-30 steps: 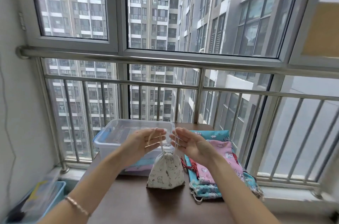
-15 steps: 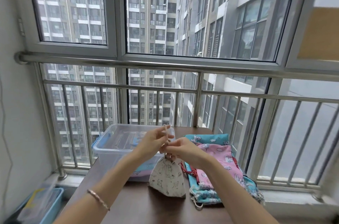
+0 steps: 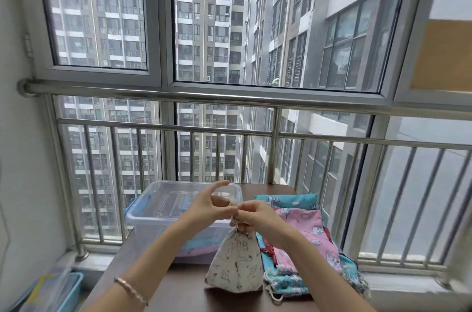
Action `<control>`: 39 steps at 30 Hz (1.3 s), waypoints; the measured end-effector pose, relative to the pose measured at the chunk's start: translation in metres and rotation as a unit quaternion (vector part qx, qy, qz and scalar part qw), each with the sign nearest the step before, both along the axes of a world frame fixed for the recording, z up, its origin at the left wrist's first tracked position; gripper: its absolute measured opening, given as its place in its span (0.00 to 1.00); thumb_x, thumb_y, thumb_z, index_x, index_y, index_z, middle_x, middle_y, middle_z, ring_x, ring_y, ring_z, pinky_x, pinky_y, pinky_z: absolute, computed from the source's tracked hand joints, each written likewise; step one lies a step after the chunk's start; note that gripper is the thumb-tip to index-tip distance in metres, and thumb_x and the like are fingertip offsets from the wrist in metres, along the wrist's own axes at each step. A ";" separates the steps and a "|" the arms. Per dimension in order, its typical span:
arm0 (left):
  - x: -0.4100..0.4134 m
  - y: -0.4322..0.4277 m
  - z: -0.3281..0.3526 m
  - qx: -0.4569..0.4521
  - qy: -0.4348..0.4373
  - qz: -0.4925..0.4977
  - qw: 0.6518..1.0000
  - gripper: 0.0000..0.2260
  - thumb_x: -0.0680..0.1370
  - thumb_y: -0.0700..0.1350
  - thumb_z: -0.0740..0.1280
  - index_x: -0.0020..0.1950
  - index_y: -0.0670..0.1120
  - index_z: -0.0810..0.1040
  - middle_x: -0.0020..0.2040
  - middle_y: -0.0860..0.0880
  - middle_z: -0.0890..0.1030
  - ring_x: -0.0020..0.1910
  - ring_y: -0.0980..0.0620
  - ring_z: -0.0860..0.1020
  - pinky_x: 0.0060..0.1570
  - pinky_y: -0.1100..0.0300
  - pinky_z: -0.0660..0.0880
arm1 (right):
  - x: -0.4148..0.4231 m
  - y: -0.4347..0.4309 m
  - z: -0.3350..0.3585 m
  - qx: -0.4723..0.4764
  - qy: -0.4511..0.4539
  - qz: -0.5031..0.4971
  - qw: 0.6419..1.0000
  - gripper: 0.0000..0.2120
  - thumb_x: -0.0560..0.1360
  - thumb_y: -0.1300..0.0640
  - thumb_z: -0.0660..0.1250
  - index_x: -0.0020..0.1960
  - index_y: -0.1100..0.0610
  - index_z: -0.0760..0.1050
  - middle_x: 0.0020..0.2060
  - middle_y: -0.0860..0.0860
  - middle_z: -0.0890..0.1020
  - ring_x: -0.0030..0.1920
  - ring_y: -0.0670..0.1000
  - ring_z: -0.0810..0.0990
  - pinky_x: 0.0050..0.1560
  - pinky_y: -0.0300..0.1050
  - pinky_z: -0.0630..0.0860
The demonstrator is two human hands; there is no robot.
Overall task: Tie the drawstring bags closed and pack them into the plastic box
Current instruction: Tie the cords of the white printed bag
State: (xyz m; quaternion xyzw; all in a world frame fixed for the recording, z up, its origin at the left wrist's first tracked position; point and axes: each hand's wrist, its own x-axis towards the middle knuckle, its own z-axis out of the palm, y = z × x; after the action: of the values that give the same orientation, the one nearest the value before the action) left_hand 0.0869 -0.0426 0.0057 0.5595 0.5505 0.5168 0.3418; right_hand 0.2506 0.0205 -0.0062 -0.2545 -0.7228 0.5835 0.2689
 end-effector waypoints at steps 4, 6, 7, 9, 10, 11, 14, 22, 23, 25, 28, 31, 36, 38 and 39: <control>-0.013 -0.001 -0.003 -0.011 -0.059 0.045 0.997 0.23 0.70 0.31 0.74 0.62 0.43 0.75 0.40 0.42 0.83 0.38 0.48 0.83 0.43 0.55 0.82 | 0.002 0.001 -0.003 -0.034 0.048 -0.053 0.997 0.08 0.78 0.64 0.66 0.52 0.67 0.80 0.34 0.53 0.79 0.31 0.47 0.76 0.34 0.39 0.71; -0.017 -0.003 -0.001 -0.048 -0.030 0.039 0.998 0.18 0.71 0.28 0.69 0.58 0.43 0.76 0.43 0.42 0.80 0.37 0.50 0.81 0.44 0.54 0.82 | 0.005 0.005 -0.005 -0.054 0.067 -0.070 0.994 0.08 0.78 0.65 0.64 0.53 0.69 0.78 0.30 0.53 0.77 0.30 0.48 0.75 0.34 0.39 0.70; -0.017 -0.005 0.001 -0.073 0.010 0.022 0.997 0.16 0.72 0.29 0.66 0.56 0.44 0.76 0.45 0.42 0.79 0.37 0.51 0.79 0.43 0.56 0.81 | 0.005 0.006 -0.005 -0.061 0.069 -0.069 0.993 0.08 0.78 0.65 0.64 0.53 0.69 0.78 0.29 0.52 0.76 0.30 0.48 0.75 0.34 0.39 0.70; -0.012 -0.005 0.001 -0.109 0.092 -0.026 0.989 0.15 0.73 0.31 0.61 0.54 0.46 0.77 0.50 0.45 0.81 0.38 0.55 0.78 0.40 0.62 0.77 | 0.004 0.007 -0.005 -0.065 0.066 -0.062 0.994 0.08 0.78 0.66 0.65 0.53 0.70 0.78 0.30 0.53 0.77 0.30 0.48 0.75 0.34 0.39 0.72; -0.006 -0.005 0.002 -0.115 0.113 -0.047 0.986 0.14 0.74 0.32 0.61 0.54 0.46 0.78 0.51 0.46 0.82 0.38 0.56 0.78 0.40 0.64 0.76 | 0.002 0.007 -0.004 -0.063 0.066 -0.058 0.994 0.08 0.77 0.66 0.65 0.53 0.70 0.78 0.31 0.54 0.78 0.31 0.48 0.76 0.35 0.39 0.72; 0.000 -0.004 0.001 -0.109 0.127 -0.060 0.984 0.12 0.75 0.35 0.62 0.54 0.47 0.79 0.50 0.47 0.83 0.39 0.57 0.78 0.40 0.65 0.75 | 0.001 0.006 -0.004 -0.060 0.068 -0.056 0.994 0.08 0.76 0.67 0.66 0.53 0.70 0.78 0.33 0.55 0.79 0.32 0.49 0.77 0.35 0.39 0.73; 0.010 0.001 -0.004 -0.046 0.142 -0.069 0.986 0.05 0.75 0.44 0.70 0.50 0.46 0.84 0.43 0.46 0.85 0.36 0.59 0.78 0.39 0.67 0.74 | 0.000 0.007 -0.003 -0.040 0.070 -0.074 0.994 0.07 0.74 0.66 0.70 0.51 0.68 0.80 0.39 0.58 0.83 0.38 0.53 0.80 0.39 0.42 0.77; 0.002 0.007 -0.013 -0.054 0.120 -0.011 0.991 0.07 0.75 0.47 0.72 0.41 0.45 0.84 0.31 0.51 0.80 0.32 0.56 0.74 0.37 0.60 0.72 | 0.012 0.009 -0.003 0.082 -0.011 -0.081 0.993 0.19 0.67 0.69 0.71 0.56 0.57 0.78 0.48 0.54 0.81 0.44 0.50 0.82 0.49 0.46 0.81; 0.003 0.006 -0.012 -0.057 0.131 -0.023 0.989 0.07 0.75 0.47 0.71 0.42 0.43 0.84 0.31 0.52 0.78 0.31 0.57 0.73 0.35 0.62 0.71 | 0.012 0.008 -0.003 0.131 -0.033 -0.082 0.987 0.18 0.67 0.69 0.70 0.55 0.56 0.81 0.49 0.52 0.82 0.45 0.49 0.82 0.49 0.45 0.81; 0.004 0.005 -0.009 -0.065 0.162 -0.042 0.984 0.09 0.76 0.47 0.70 0.43 0.43 0.83 0.30 0.54 0.76 0.29 0.59 0.70 0.33 0.64 0.68 | 0.009 0.005 -0.003 0.219 -0.059 -0.095 0.969 0.14 0.67 0.66 0.69 0.46 0.52 0.85 0.45 0.50 0.85 0.43 0.48 0.83 0.47 0.45 0.81; 0.006 0.006 -0.008 -0.064 0.189 -0.043 0.979 0.10 0.77 0.48 0.69 0.44 0.41 0.83 0.32 0.51 0.75 0.30 0.58 0.70 0.34 0.63 0.68 | 0.006 0.006 -0.002 0.286 -0.102 -0.121 0.945 0.13 0.67 0.64 0.65 0.39 0.48 0.85 0.33 0.43 0.83 0.37 0.42 0.81 0.42 0.39 0.78; 0.005 0.006 -0.007 -0.037 0.191 -0.029 0.980 0.11 0.76 0.49 0.70 0.44 0.41 0.82 0.32 0.52 0.77 0.30 0.60 0.71 0.34 0.64 0.69 | 0.005 0.008 -0.003 0.242 -0.095 -0.122 0.958 0.11 0.71 0.66 0.65 0.39 0.53 0.81 0.30 0.42 0.81 0.35 0.38 0.78 0.41 0.34 0.75; 0.007 0.008 -0.009 0.007 0.218 0.014 0.976 0.05 0.77 0.46 0.70 0.41 0.49 0.81 0.32 0.54 0.78 0.30 0.62 0.73 0.34 0.67 0.71 | 0.008 0.013 -0.007 0.086 -0.005 -0.072 0.994 0.06 0.75 0.69 0.64 0.45 0.61 0.78 0.37 0.49 0.82 0.40 0.42 0.80 0.45 0.35 0.75; 0.008 0.010 -0.010 0.021 0.218 0.029 0.975 0.05 0.77 0.45 0.69 0.40 0.51 0.81 0.33 0.54 0.79 0.31 0.62 0.74 0.34 0.67 0.71 | 0.008 0.014 -0.009 0.065 0.007 -0.055 0.996 0.05 0.75 0.69 0.65 0.47 0.61 0.77 0.38 0.49 0.82 0.42 0.43 0.80 0.48 0.36 0.75; 0.008 0.010 -0.011 0.024 0.218 0.031 0.975 0.05 0.77 0.45 0.69 0.41 0.51 0.81 0.34 0.54 0.79 0.32 0.62 0.75 0.34 0.68 0.72 | 0.009 0.015 -0.009 0.060 0.004 -0.048 0.997 0.05 0.75 0.68 0.65 0.47 0.61 0.77 0.38 0.48 0.81 0.42 0.43 0.80 0.48 0.37 0.75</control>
State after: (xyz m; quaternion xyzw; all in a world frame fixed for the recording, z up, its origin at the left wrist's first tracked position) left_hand 0.0951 -0.0327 -0.0050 0.6492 0.6165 0.4058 0.1838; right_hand 0.2591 0.0356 -0.0156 -0.2696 -0.7424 0.5267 0.3142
